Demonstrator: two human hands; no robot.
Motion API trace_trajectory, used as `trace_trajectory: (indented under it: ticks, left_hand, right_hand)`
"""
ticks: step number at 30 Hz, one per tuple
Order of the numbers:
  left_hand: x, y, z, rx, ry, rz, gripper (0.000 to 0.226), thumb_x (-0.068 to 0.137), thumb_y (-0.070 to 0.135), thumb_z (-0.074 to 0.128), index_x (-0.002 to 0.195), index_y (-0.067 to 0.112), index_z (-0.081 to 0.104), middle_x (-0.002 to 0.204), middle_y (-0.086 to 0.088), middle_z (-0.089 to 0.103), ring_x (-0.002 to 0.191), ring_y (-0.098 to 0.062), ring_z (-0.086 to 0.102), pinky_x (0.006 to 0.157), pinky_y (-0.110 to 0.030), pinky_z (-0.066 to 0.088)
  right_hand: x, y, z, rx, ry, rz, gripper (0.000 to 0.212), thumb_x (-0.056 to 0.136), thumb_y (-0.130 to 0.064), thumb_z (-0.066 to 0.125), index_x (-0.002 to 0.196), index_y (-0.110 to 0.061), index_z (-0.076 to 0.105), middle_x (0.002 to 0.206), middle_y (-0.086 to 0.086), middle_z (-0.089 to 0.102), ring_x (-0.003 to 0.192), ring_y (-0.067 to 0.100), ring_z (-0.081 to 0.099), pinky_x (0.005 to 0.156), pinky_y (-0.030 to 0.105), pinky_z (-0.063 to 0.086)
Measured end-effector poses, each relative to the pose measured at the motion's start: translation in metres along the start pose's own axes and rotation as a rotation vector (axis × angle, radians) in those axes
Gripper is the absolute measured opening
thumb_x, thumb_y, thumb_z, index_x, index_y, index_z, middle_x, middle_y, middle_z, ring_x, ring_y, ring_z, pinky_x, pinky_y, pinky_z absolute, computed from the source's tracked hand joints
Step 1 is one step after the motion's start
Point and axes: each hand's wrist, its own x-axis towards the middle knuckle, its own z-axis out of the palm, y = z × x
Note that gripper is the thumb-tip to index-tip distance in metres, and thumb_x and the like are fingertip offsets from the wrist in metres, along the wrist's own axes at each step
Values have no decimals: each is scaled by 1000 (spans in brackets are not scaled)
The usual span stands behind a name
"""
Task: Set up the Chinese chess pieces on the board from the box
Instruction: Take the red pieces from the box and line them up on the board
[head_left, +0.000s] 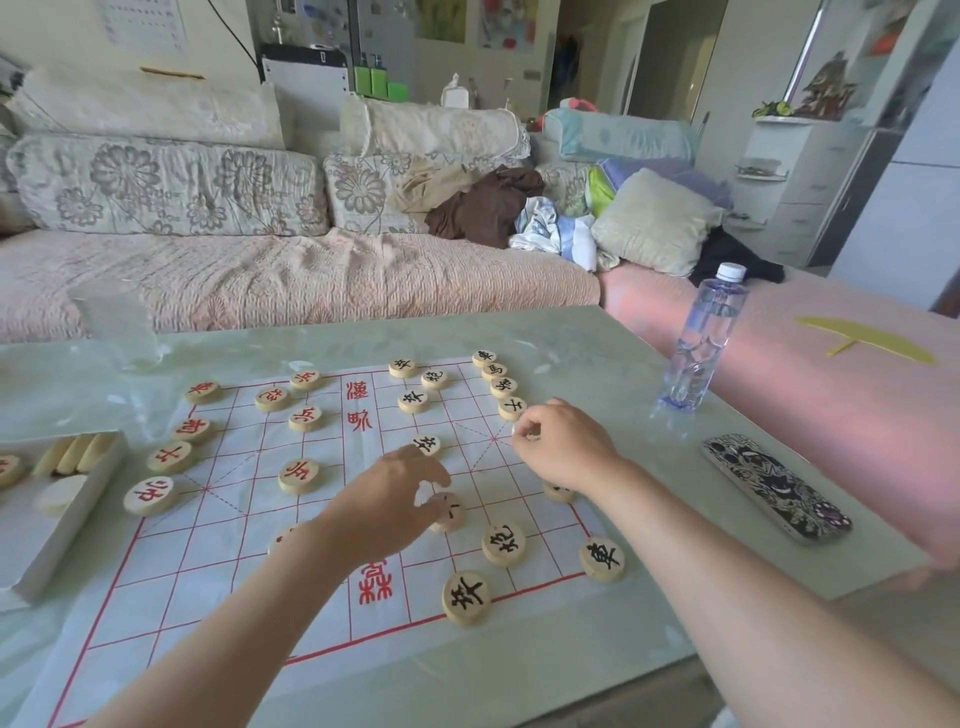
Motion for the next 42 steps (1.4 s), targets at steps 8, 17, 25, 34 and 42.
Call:
trace_trajectory:
  ticks: [8,17,25,34,42]
  left_hand:
    - [-33,-41,-44,7,138,-151,13,89,34,62,101,34,60,99,14,53,85,-1,54,69,-17,44]
    - [-102,-115,-104,92,290,-352,17,89,31,61,105,27,62,96,12,56,85,-8,53,63,-19,36]
    - [-159,-176,-141,165,353,-480,21,89,19,60,108,13,65,119,-2,59,116,-28,53,88,-32,42]
    - [-187,-243,-149,106,299,-624,32,88,27,58,120,25,57,113,3,54,107,-19,52,88,-32,46]
    - [-190,-269,-154,62,326,-632,36,88,25,60,123,24,55,118,3,55,107,-19,53,88,-29,45]
  right_hand:
    - [-9,-76,17,226,-125,-149,14,90,-36,57,92,-29,70,95,-16,68,89,8,62,78,28,51]
    - [-24,-183,73,345,-230,-298,10,90,-34,61,95,-32,70,98,-14,68,89,8,62,87,33,52]
    - [-17,-288,119,342,-257,-448,22,93,-25,58,113,-30,67,110,-14,65,96,12,63,89,36,52]
    - [4,-400,156,52,-267,-604,27,90,-33,62,116,-30,65,124,-7,59,112,18,58,79,26,36]
    - [18,-421,187,-236,-203,-610,36,92,-41,61,125,-28,63,133,0,59,122,23,56,92,31,44]
